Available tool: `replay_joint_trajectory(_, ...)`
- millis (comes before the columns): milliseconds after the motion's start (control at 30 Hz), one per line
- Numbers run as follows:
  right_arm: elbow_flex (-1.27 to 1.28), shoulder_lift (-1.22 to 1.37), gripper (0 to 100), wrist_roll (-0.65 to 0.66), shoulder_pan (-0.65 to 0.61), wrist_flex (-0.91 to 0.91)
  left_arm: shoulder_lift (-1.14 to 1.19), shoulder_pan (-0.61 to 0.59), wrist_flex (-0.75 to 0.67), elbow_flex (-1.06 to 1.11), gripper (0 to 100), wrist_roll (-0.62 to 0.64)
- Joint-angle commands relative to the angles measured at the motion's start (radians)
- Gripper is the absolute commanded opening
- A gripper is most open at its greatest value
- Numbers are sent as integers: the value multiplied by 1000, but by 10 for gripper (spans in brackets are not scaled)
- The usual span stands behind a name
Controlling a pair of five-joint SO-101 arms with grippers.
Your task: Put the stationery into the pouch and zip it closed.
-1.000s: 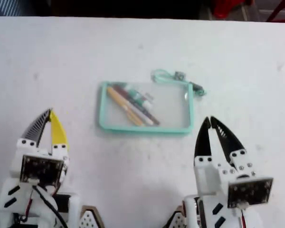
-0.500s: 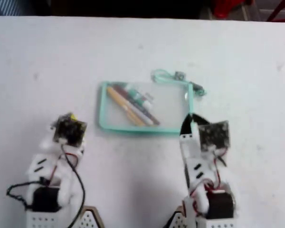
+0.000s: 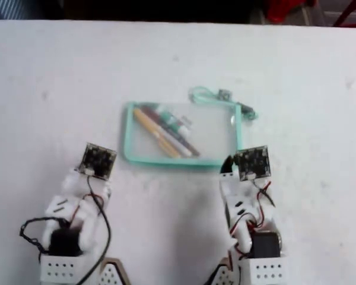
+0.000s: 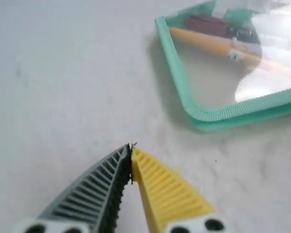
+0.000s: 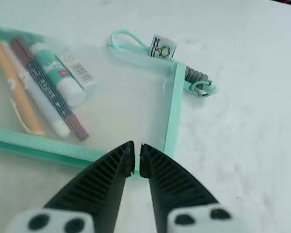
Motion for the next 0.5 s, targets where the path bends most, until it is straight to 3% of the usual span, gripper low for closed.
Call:
replay_joint_trajectory(0,9,1,19,9,5,53,-12,-4,103,-2,24,-8)
replay_joint_trajectory(167,9,-4,21,9,5,177,-12,-19,324,-2,24,-11)
replay_joint_trajectory(467,9,-1,21,8,2,341,-12,-39,322,-2,24,-5)
